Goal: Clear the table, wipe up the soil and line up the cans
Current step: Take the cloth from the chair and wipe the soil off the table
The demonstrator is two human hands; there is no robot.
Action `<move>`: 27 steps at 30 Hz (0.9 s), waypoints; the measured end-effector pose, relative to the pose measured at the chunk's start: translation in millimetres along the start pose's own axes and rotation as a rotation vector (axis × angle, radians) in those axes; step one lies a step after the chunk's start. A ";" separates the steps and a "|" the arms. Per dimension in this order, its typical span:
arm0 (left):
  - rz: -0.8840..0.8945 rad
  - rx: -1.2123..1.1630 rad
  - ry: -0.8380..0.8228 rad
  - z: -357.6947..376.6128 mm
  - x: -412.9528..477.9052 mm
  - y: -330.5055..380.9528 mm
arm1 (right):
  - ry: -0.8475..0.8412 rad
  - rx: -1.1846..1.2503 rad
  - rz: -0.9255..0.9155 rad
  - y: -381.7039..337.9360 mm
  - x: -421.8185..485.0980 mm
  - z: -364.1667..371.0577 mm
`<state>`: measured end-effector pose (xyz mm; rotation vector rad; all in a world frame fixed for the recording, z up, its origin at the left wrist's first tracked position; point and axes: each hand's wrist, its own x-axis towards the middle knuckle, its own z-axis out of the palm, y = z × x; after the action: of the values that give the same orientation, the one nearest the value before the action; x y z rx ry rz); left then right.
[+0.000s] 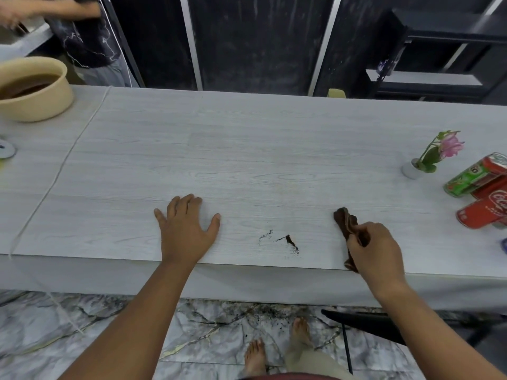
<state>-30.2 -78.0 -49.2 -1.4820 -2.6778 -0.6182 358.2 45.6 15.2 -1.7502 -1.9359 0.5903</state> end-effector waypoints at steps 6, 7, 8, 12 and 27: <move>0.000 0.002 -0.003 -0.6 0.3 1.4 | -0.076 -0.035 -0.256 -37.3 -33.0 40.5; -0.003 0.004 -0.004 -0.6 0.3 1.2 | -0.125 -0.036 -0.309 -44.1 -33.4 46.2; -0.004 0.002 -0.004 -0.5 0.3 1.0 | -0.170 -0.021 -0.345 -50.0 -29.1 49.1; 0.002 0.002 0.002 -0.6 1.2 0.5 | -0.219 0.085 -0.427 -77.2 28.3 44.1; -0.005 -0.019 0.012 -3.7 1.4 2.2 | -0.714 -0.049 -0.956 -127.6 62.9 90.3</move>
<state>-29.8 -77.1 -44.8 -1.4721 -2.6754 -0.6529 197.2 95.0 22.2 -0.4380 -2.9209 0.8335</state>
